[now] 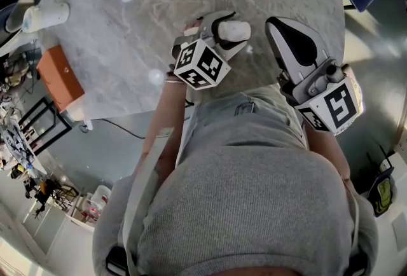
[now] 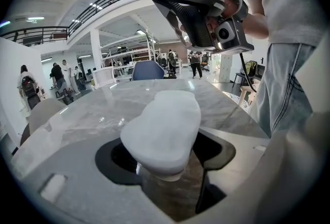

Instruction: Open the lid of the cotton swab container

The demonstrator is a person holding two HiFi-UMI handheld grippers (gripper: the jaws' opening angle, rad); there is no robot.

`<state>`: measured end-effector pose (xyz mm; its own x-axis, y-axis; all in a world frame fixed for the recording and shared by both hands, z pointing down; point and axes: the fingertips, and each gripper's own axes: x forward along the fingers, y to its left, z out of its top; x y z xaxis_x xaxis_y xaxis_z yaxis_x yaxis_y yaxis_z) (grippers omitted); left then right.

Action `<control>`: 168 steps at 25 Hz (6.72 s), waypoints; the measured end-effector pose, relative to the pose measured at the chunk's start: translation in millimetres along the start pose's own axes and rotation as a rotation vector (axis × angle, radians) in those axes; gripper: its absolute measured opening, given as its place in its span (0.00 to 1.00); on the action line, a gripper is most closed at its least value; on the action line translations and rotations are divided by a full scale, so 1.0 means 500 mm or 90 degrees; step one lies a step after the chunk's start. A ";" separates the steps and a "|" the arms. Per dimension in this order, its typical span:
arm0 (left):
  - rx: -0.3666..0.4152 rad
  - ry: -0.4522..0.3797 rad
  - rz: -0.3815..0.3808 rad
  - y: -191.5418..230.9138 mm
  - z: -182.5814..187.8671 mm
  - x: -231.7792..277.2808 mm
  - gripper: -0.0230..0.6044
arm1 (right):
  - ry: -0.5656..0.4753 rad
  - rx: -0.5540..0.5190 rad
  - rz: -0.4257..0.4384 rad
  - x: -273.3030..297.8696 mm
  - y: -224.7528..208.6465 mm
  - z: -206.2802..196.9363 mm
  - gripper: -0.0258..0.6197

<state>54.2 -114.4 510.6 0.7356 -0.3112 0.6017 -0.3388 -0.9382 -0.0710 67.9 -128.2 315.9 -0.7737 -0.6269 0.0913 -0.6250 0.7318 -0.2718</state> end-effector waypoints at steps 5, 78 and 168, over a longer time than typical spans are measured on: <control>0.007 0.009 -0.011 -0.004 -0.009 0.006 0.51 | -0.003 -0.002 -0.001 0.004 0.000 0.003 0.04; -0.057 -0.014 0.047 0.032 0.106 -0.102 0.44 | -0.021 -0.017 0.046 0.026 0.010 0.039 0.04; -0.005 -0.023 0.030 0.023 0.219 -0.229 0.44 | 0.069 -0.369 0.454 0.050 0.212 0.035 0.39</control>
<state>30.4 -106.3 353.8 0.7396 -0.3599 0.5688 -0.3779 -0.9213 -0.0915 -15.6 -71.0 272.5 -0.9825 0.0300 0.1836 0.0711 0.9725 0.2218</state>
